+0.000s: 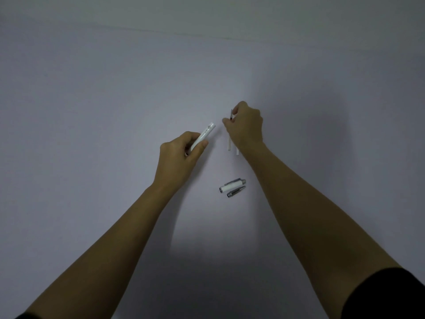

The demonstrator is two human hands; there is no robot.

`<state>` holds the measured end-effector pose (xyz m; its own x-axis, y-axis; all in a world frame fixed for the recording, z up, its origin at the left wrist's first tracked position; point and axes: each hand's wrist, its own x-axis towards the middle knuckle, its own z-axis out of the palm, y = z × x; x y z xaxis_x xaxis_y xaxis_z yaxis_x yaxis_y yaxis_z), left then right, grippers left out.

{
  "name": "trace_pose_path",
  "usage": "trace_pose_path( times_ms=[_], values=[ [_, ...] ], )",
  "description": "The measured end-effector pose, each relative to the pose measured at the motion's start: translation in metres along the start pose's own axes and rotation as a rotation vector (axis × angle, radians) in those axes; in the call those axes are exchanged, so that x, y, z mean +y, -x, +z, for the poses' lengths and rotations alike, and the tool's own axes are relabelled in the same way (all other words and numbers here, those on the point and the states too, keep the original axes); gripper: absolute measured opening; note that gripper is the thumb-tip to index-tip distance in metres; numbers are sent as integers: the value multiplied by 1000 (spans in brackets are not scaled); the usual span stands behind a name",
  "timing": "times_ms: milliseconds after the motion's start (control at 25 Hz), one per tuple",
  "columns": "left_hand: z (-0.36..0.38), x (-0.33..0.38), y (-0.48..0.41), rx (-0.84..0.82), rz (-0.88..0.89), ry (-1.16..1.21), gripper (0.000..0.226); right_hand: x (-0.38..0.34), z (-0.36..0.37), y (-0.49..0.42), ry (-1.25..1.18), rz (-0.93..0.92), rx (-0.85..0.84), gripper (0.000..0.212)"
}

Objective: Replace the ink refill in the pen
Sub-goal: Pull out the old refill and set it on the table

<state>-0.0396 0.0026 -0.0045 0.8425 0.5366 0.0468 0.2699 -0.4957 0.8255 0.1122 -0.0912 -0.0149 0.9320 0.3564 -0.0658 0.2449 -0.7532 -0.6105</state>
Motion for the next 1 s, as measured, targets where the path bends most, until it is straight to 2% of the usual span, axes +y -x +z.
trace_pose_path(
  times_ms=[200, 400, 480, 640, 720, 840, 1000],
  values=[
    [-7, -3, -2, 15, 5, -7, 17, -7, 3, 2, 93, 49, -24, 22],
    [-12, -8, 1, 14, -2, -23, 14, -18, 1, 3, -26, 108, -31, 22],
    [-15, -7, 3, 19, 6, -28, 13, -21, -7, 5, -253, 184, -19, 19],
    [-17, -2, 5, 16, 35, -26, 12, -18, -29, 21, -928, 327, 54, 5],
    [-16, 1, 6, 25, 23, -4, 13, -16, -38, 29, -1147, 368, 77, 3],
    [-13, 5, 9, 17, 21, 16, 14, -16, -48, 37, -1287, 393, 107, 3],
    [-10, 12, 11, 13, 33, 17, 14, -18, -51, 44, -1286, 369, 80, 4]
  ],
)
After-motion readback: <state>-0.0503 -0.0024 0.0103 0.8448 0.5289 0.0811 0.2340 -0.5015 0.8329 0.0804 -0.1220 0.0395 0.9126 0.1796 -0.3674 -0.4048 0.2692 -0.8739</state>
